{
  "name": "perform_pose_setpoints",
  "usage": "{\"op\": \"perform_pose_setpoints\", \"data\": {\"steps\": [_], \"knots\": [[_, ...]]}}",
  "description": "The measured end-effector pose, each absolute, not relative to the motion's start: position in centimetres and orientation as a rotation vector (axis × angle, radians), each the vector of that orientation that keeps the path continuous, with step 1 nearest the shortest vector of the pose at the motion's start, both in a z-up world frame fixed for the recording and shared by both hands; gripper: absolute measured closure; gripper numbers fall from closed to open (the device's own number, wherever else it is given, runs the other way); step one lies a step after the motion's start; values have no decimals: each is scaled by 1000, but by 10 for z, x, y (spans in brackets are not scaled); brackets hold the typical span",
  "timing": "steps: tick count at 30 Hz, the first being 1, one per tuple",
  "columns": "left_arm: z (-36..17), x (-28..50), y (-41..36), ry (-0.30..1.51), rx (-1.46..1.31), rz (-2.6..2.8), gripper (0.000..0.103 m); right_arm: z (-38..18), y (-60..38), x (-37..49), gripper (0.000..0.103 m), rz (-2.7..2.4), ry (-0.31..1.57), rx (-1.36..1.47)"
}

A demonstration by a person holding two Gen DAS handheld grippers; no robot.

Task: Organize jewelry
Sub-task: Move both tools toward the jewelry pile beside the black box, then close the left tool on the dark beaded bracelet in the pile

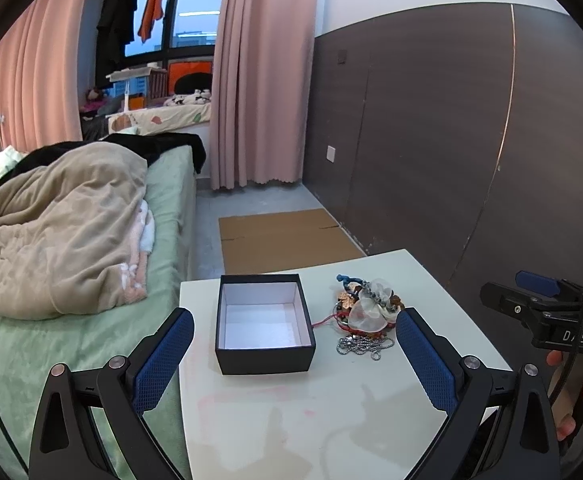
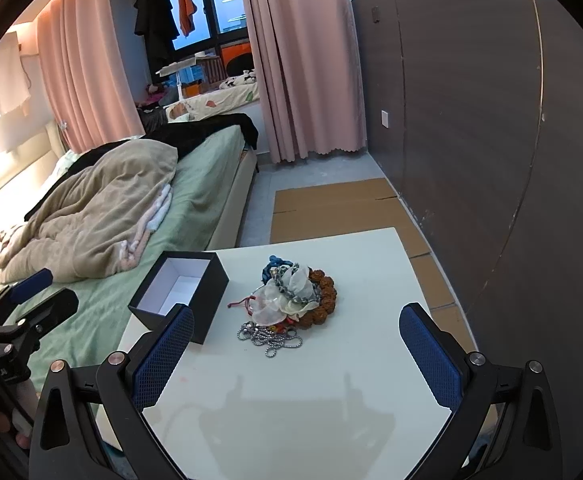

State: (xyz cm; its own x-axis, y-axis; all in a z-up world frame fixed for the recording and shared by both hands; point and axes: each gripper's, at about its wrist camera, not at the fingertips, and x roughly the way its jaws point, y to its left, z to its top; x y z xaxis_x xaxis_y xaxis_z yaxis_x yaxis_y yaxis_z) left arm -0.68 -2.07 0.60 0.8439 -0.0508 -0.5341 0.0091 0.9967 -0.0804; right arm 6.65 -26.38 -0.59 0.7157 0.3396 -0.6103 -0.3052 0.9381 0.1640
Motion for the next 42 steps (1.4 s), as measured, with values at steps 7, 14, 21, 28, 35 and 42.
{"op": "perform_pose_setpoints", "data": {"steps": [7, 14, 21, 28, 35, 42], "knots": [[5, -6, -22, 576, -82, -48, 2, -7, -267, 68, 0, 360, 691, 66], [4, -7, -25, 574, -78, -52, 2, -8, -267, 66, 0, 352, 690, 49], [6, -8, -25, 567, -82, -45, 2, -8, -268, 66, 0, 349, 690, 46], [7, -6, -25, 567, -84, -46, 2, -9, -273, 68, 0, 345, 688, 54], [6, 5, -31, 565, -106, -54, 2, -10, -291, 75, 0, 324, 706, 103], [-2, 22, -51, 581, -78, -91, 2, -17, -322, 92, 0, 319, 761, 254]]}}
